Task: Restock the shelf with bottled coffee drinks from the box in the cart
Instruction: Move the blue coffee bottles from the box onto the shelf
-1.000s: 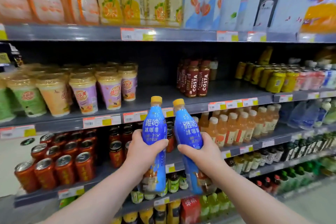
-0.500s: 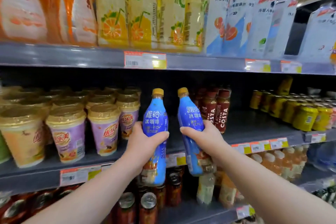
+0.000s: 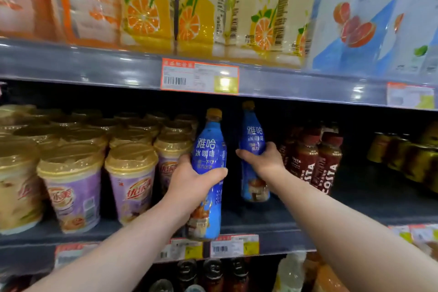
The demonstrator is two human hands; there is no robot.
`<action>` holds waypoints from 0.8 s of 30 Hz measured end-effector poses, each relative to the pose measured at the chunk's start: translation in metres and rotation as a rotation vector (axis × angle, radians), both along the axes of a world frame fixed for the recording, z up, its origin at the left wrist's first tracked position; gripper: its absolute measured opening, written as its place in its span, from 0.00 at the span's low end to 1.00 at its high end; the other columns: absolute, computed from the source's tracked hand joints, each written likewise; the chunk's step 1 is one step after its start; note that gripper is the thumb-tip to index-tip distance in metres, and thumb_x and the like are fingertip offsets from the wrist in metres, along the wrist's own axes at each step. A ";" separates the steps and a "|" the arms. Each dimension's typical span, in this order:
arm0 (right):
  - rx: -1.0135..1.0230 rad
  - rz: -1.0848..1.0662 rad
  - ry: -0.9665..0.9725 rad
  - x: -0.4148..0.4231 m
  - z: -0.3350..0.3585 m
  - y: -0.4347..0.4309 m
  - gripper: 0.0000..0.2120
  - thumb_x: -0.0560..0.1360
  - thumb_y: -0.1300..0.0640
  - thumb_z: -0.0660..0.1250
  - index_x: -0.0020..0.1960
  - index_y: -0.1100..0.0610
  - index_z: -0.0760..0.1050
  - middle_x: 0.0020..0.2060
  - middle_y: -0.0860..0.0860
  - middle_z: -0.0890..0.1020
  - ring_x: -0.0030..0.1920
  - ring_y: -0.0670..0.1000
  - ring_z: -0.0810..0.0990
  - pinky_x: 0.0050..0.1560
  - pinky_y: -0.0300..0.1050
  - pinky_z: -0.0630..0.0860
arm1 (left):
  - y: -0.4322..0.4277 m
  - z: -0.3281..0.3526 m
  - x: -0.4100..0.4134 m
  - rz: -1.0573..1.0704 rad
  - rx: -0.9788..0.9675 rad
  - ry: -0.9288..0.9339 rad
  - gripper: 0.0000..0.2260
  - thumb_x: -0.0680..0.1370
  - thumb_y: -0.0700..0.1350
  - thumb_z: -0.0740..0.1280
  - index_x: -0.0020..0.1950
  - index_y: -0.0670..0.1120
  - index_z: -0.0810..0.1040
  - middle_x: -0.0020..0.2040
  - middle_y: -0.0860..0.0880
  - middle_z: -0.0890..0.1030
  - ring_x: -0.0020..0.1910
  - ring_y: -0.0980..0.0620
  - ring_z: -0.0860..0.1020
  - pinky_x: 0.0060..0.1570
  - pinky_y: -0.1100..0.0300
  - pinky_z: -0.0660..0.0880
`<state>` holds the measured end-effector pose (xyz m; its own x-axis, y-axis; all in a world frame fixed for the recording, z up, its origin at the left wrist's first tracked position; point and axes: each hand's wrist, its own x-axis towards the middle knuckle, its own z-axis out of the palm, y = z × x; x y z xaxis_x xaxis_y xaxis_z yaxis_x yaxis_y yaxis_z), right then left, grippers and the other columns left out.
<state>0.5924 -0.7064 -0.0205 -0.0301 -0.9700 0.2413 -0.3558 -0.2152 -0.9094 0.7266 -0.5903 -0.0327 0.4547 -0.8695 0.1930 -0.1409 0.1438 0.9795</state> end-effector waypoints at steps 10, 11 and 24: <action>-0.055 0.087 0.044 0.010 -0.014 -0.060 0.36 0.65 0.57 0.79 0.64 0.66 0.62 0.58 0.61 0.77 0.58 0.59 0.78 0.56 0.48 0.75 | -0.050 0.008 -0.011 0.104 -0.065 -0.002 0.31 0.55 0.55 0.76 0.55 0.49 0.73 0.49 0.48 0.82 0.47 0.48 0.82 0.52 0.49 0.79; -0.052 0.102 0.035 0.009 -0.016 -0.064 0.36 0.65 0.58 0.78 0.64 0.65 0.62 0.59 0.61 0.77 0.58 0.59 0.77 0.57 0.48 0.75 | -0.057 0.006 -0.012 0.124 -0.060 -0.014 0.33 0.55 0.55 0.77 0.56 0.48 0.72 0.50 0.48 0.82 0.48 0.48 0.81 0.53 0.50 0.78; 0.033 0.275 0.145 -0.005 -0.041 -0.077 0.29 0.66 0.64 0.76 0.63 0.60 0.66 0.51 0.54 0.76 0.49 0.49 0.75 0.49 0.41 0.71 | -0.141 -0.017 -0.008 0.293 -0.072 -0.275 0.34 0.65 0.44 0.79 0.64 0.40 0.65 0.59 0.41 0.78 0.57 0.42 0.78 0.55 0.53 0.74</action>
<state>0.5872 -0.7834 -0.0617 0.2667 -0.9444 0.1923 -0.4152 -0.2926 -0.8614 0.7185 -0.7318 -0.0495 0.6040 -0.6909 0.3974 -0.4415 0.1251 0.8885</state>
